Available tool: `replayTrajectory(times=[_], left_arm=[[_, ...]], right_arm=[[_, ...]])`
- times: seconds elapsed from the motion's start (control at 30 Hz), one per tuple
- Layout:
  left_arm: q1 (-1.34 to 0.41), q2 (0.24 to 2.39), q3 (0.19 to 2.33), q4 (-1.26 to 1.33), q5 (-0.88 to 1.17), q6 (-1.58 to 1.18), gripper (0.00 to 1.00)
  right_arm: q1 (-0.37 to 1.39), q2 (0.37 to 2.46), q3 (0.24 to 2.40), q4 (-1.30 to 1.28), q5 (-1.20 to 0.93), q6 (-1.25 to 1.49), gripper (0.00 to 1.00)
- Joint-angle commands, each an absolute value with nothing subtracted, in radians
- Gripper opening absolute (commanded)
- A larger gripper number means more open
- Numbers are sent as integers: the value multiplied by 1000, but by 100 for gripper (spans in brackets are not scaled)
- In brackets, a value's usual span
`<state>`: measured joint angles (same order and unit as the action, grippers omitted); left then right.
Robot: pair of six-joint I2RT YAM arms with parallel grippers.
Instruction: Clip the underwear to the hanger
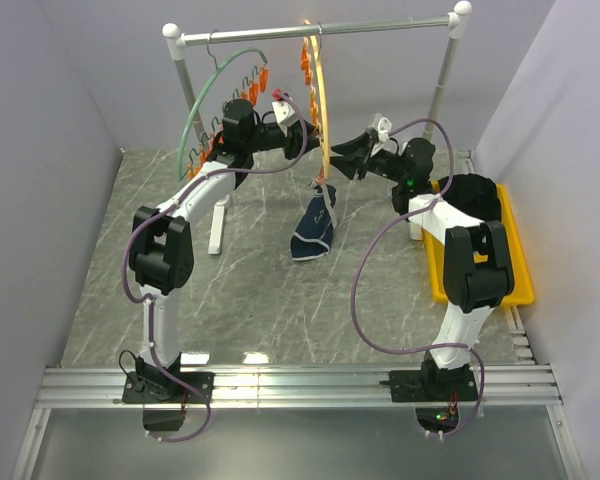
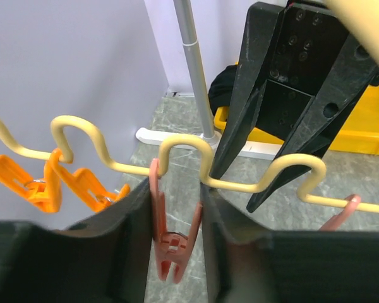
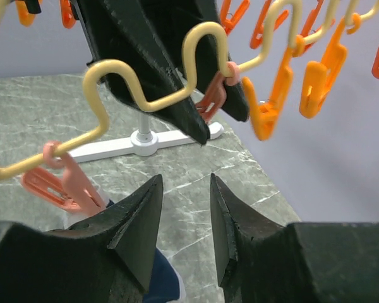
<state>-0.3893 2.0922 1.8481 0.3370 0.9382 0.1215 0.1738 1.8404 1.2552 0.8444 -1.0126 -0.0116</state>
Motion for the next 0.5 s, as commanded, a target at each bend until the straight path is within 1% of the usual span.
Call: replayTrajectory(times=[0.0, 0.07, 0.1, 0.17, 0.2, 0.27, 0.4, 0.47], left_arm=[[-393, 2080, 1901, 367, 979, 97, 31], [-393, 2083, 1907, 362, 988, 92, 24], [-393, 2082, 1905, 362, 994, 91, 18], [-390, 2080, 1893, 377, 1000, 75, 12], [-387, 2079, 1890, 405, 1008, 48, 6], [-385, 2083, 1887, 422, 1014, 22, 1], [-382, 2088, 1884, 451, 1020, -66, 0], [-382, 2086, 1868, 482, 1035, -90, 0]], right_arm=[[160, 1779, 1250, 870, -1026, -9, 44], [155, 1778, 1249, 861, -1028, -18, 44], [152, 1775, 1250, 854, -1029, -21, 44], [149, 1778, 1252, 842, -1034, -26, 45], [146, 1779, 1256, 841, -1035, -28, 46], [143, 1782, 1259, 835, -1038, -28, 46], [143, 1790, 1273, 825, -1054, -17, 48], [143, 1796, 1279, 778, -1061, -32, 51]])
